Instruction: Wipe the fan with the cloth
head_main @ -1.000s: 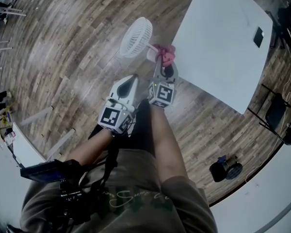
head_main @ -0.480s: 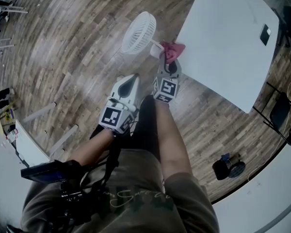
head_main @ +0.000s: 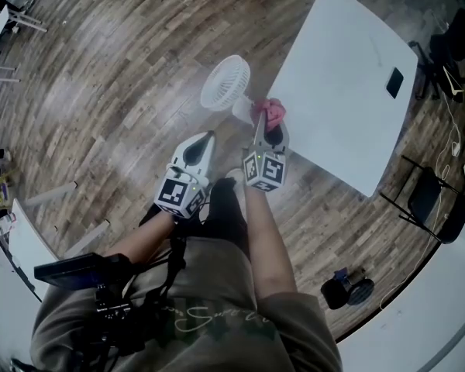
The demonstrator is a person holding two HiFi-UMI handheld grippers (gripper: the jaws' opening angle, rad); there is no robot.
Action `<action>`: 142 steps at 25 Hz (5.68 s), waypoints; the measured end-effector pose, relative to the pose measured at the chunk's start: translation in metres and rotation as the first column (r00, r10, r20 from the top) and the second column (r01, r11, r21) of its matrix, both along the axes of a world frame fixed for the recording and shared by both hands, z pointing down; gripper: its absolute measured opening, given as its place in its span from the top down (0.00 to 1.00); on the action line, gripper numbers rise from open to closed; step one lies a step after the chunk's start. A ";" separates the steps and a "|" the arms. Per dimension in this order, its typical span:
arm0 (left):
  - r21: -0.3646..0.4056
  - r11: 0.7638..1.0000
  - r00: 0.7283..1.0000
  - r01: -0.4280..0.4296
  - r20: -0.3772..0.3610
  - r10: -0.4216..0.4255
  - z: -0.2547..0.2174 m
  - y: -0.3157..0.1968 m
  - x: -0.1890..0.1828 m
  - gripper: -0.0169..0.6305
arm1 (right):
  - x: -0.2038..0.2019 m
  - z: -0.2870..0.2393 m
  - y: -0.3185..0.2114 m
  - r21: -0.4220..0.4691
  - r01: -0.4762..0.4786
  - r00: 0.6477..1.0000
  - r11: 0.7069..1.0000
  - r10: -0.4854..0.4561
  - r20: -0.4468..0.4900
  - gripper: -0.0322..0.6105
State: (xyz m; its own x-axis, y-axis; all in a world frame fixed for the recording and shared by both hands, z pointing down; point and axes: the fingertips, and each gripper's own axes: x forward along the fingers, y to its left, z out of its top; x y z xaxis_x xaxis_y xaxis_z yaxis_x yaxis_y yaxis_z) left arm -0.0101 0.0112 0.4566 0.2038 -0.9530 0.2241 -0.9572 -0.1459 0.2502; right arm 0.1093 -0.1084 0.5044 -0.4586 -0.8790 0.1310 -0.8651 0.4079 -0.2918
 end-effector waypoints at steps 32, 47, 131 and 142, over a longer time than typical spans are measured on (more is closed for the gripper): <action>0.074 0.997 0.999 0.033 -0.024 -0.031 -0.041 -0.006 -0.009 0.95 | -0.024 -0.087 -0.097 0.074 -0.087 0.992 0.993 0.079 0.100 0.79; 0.068 0.997 0.999 0.046 -0.025 -0.044 -0.048 -0.006 -0.018 0.95 | -0.041 -0.069 -0.071 -0.044 -0.035 0.975 0.998 0.044 0.217 0.79; -0.117 0.993 0.999 -0.033 -0.029 0.030 0.043 0.021 0.000 0.95 | -0.029 0.097 0.016 -0.120 0.002 0.998 0.993 0.006 0.063 0.78; -0.075 0.991 0.994 -0.107 -0.024 0.106 0.022 0.016 -0.009 0.95 | -0.005 0.066 0.016 -0.133 0.021 1.000 0.991 -0.019 0.010 0.79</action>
